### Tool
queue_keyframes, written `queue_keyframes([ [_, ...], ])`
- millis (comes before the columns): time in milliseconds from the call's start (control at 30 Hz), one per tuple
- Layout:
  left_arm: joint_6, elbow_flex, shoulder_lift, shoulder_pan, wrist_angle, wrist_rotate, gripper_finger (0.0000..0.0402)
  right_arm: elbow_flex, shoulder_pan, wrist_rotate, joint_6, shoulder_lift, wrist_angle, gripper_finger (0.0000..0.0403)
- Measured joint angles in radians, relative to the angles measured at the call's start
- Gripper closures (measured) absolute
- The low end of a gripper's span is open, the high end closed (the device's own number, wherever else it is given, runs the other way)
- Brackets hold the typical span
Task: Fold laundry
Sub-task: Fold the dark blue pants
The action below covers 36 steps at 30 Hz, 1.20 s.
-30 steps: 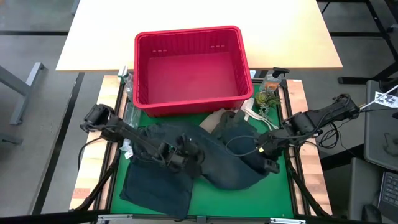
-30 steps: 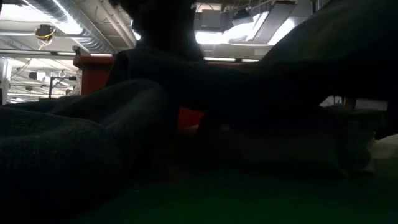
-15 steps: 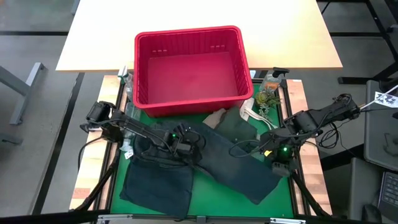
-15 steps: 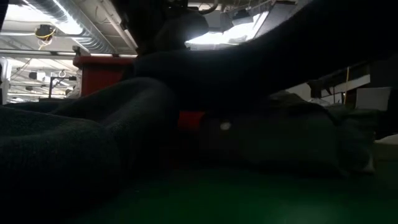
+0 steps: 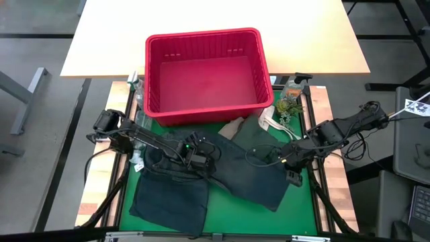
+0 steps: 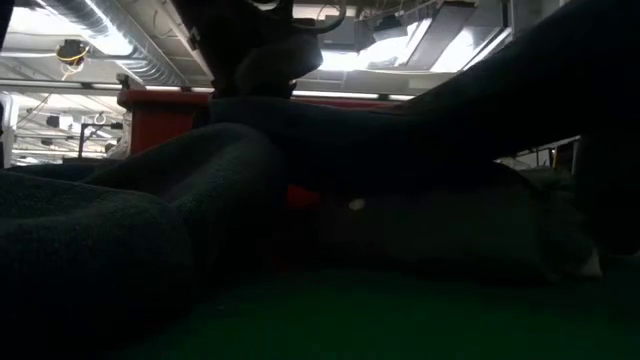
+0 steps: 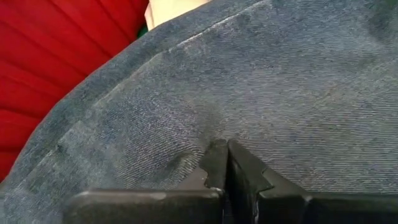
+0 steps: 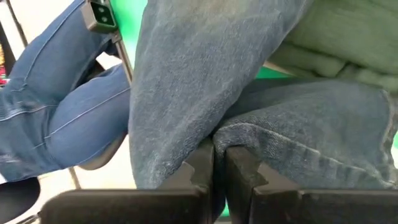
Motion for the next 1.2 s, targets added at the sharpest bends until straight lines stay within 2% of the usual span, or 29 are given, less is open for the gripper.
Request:
queue_keyframes([
  [133, 0.000, 0.000, 0.000, 0.000, -0.003, 0.000, 0.0398, 0.000, 0.000, -0.024, -0.003, 0.000, -0.007, 0.0377],
  [367, 0.000, 0.000, 0.000, 0.000, -0.003, 0.000, 0.0398, 0.000, 0.000, -0.373, 0.100, 0.000, -0.008, 0.0377],
  [467, 0.000, 0.000, 0.000, 0.000, -0.002, 0.000, 0.0398, 0.000, 0.000, -0.467, 0.123, 0.000, -0.006, 0.0377],
  [967, 0.000, 0.000, 0.000, 0.000, -0.005, -0.002, 0.0398, 0.000, 0.000, -0.324, 0.125, 0.000, -0.015, 0.0377],
  [1200, 0.000, 0.000, 0.000, 0.000, -0.005, -0.002, 0.0398, 0.000, 0.000, -0.227, 0.097, 0.000, -0.128, 0.0377],
])
